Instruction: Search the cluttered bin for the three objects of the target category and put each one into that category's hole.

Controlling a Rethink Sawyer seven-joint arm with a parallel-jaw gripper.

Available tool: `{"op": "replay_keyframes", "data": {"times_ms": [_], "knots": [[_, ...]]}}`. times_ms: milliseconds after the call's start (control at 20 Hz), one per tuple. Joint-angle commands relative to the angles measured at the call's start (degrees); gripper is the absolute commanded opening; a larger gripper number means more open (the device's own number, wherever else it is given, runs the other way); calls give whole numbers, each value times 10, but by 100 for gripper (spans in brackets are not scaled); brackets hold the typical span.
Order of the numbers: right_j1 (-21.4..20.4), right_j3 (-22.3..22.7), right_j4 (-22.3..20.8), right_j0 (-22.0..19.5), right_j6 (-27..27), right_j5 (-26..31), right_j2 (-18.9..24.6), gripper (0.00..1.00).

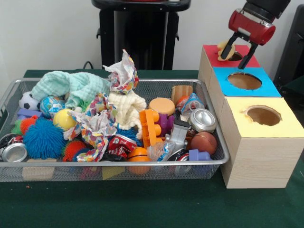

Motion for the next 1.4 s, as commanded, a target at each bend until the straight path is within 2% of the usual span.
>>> {"op": "replay_keyframes", "data": {"times_ms": [50,250,350,550,700,1000,1150,1400], "knots": [[13,-54,-50,-10,78,33,-28,100],[17,-65,-81,1,69,64,-76,100],[12,-68,-89,0,70,72,-82,100],[3,-74,-99,-8,70,71,-81,100],[-13,-63,-89,-10,99,108,-63,100],[-41,-44,-94,-13,104,175,-36,100],[-50,-27,-91,-12,106,176,-31,100],[-54,-21,-98,-6,105,194,-38,100]]}}
